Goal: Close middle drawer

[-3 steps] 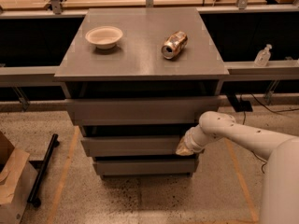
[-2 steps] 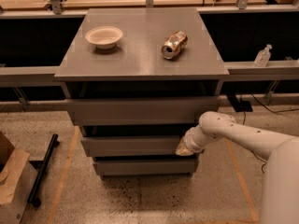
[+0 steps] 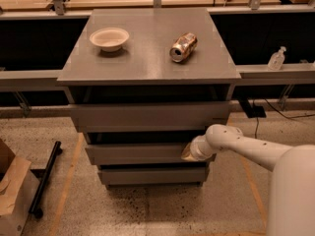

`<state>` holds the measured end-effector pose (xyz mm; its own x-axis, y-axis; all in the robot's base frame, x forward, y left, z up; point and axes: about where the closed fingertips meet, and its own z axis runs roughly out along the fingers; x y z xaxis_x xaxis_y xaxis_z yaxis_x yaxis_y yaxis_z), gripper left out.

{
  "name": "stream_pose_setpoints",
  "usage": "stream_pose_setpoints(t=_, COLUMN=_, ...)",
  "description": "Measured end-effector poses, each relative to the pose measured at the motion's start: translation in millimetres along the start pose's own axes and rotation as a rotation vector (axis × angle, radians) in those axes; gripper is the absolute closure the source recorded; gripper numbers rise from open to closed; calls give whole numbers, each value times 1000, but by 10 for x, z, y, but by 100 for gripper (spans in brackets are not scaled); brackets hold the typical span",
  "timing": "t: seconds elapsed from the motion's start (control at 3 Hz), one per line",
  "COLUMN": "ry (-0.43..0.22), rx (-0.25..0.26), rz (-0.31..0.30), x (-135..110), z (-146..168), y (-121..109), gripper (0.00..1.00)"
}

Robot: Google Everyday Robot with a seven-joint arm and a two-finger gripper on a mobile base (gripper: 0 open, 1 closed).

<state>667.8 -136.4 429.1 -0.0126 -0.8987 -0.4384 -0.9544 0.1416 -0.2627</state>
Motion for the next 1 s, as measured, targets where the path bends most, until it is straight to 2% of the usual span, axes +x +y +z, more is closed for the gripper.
stream_pose_setpoints(t=0.33, ry=-22, rx=95, rz=23, x=46, z=190, y=-199, gripper=100)
stream_pose_setpoints(t=0.67, ry=-31, rx=171, rz=55, x=126, z=219, y=-336, gripper=100)
stream_pose_setpoints(t=1.0, ry=-31, rx=171, rz=55, x=128, z=216, y=-327, gripper=100)
